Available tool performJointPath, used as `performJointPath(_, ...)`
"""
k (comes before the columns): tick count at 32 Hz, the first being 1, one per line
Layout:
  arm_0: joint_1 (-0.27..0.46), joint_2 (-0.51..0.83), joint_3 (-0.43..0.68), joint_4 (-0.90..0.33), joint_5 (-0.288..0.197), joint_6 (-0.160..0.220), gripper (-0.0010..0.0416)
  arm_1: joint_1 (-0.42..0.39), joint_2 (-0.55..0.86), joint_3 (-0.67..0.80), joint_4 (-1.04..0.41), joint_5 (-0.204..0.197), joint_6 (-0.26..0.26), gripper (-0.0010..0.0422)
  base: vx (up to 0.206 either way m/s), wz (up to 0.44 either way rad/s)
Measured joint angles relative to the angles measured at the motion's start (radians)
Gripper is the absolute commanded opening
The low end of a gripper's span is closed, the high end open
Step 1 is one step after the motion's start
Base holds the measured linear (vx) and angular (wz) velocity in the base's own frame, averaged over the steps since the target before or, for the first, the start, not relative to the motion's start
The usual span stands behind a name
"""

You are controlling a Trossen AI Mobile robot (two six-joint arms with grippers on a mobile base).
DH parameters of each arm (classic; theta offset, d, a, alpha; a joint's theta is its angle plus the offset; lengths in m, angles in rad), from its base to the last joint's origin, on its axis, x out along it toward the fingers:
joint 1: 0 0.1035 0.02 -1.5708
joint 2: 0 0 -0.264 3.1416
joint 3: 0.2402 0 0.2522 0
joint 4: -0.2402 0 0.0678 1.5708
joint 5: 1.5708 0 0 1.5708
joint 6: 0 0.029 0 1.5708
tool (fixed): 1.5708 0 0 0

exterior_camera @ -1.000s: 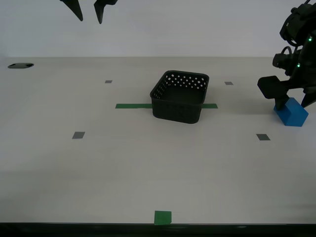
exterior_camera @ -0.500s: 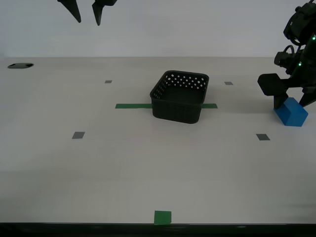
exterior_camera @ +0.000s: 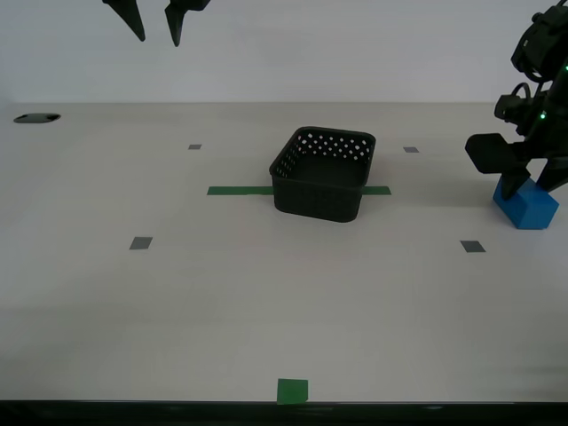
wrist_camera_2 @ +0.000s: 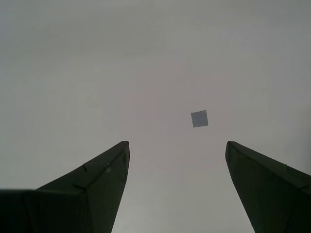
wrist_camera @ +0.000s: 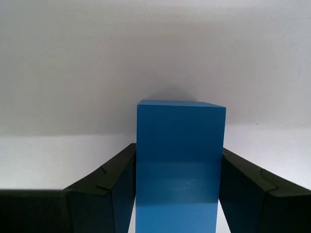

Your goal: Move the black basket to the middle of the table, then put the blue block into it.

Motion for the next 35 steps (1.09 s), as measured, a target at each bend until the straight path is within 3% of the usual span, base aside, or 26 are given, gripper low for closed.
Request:
performJointPath(2, 0.002, -0.028, 0.009, -0.014, -0.036, 0.000, -0.0001, 0.000, 0.000, 0.000, 0.000, 0.000, 0.000, 0.0268, 0.000, 0.000)
performJointPath(3, 0.003, -0.045, 0.033, -0.045, -0.089, 0.000, -0.0001, 0.000, 0.000, 0.000, 0.000, 0.000, 0.000, 0.0268, 0.000, 0.000)
performJointPath(4, 0.009, -0.064, 0.050, -0.069, -0.101, 0.000, -0.0001, 0.000, 0.000, 0.000, 0.000, 0.000, 0.000, 0.0268, 0.000, 0.000)
performJointPath(7, 0.022, -0.111, 0.121, -0.118, -0.215, 0.004, -0.0001, 0.000, 0.000, 0.000, 0.001, 0.000, -0.001, 0.0268, 0.000, 0.000)
performJointPath(10, 0.051, -0.140, 0.197, -0.163, -0.254, 0.008, -0.0001, 0.000, 0.000, 0.000, 0.003, 0.000, -0.005, 0.0268, 0.000, 0.000)
performJointPath(14, 0.129, -0.147, 0.280, -0.207, -0.264, 0.008, -0.0001, 0.000, 0.000, 0.000, 0.004, 0.000, -0.013, 0.0267, 0.000, 0.000)
performJointPath(21, 0.335, -0.150, 0.385, -0.193, -0.263, 0.003, -0.0001, 0.000, 0.000, 0.000, 0.004, 0.000, -0.018, 0.0268, 0.000, 0.000)
performJointPath(23, 0.384, -0.146, 0.386, -0.158, -0.286, -0.001, -0.0001, 0.000, 0.000, 0.000, 0.003, 0.000, -0.019, 0.0268, 0.000, 0.000)
performJointPath(24, 0.404, -0.140, 0.387, -0.136, -0.334, -0.002, -0.0001, 0.000, 0.000, 0.000, 0.004, 0.000, -0.023, 0.0267, 0.000, 0.000)
performJointPath(25, 0.426, -0.124, 0.388, -0.120, -0.342, -0.001, -0.0001, 0.000, 0.000, 0.000, 0.003, 0.000, -0.023, 0.0268, 0.000, 0.000)
performJointPath(31, 0.476, 0.002, 0.386, -0.054, -0.348, -0.001, 0.0000, -0.002, 0.000, 0.000, 0.003, -0.001, -0.024, 0.0267, 0.000, 0.000)
performJointPath(32, 0.480, 0.035, 0.394, 0.035, -0.348, -0.002, 0.0000, -0.002, 0.000, 0.000, 0.002, -0.001, -0.024, 0.0268, 0.000, 0.000)
performJointPath(35, 0.484, 0.062, 0.386, 0.063, -0.329, -0.002, 0.0009, -0.003, 0.000, -0.001, 0.000, -0.001, -0.024, 0.0267, 0.000, 0.000)
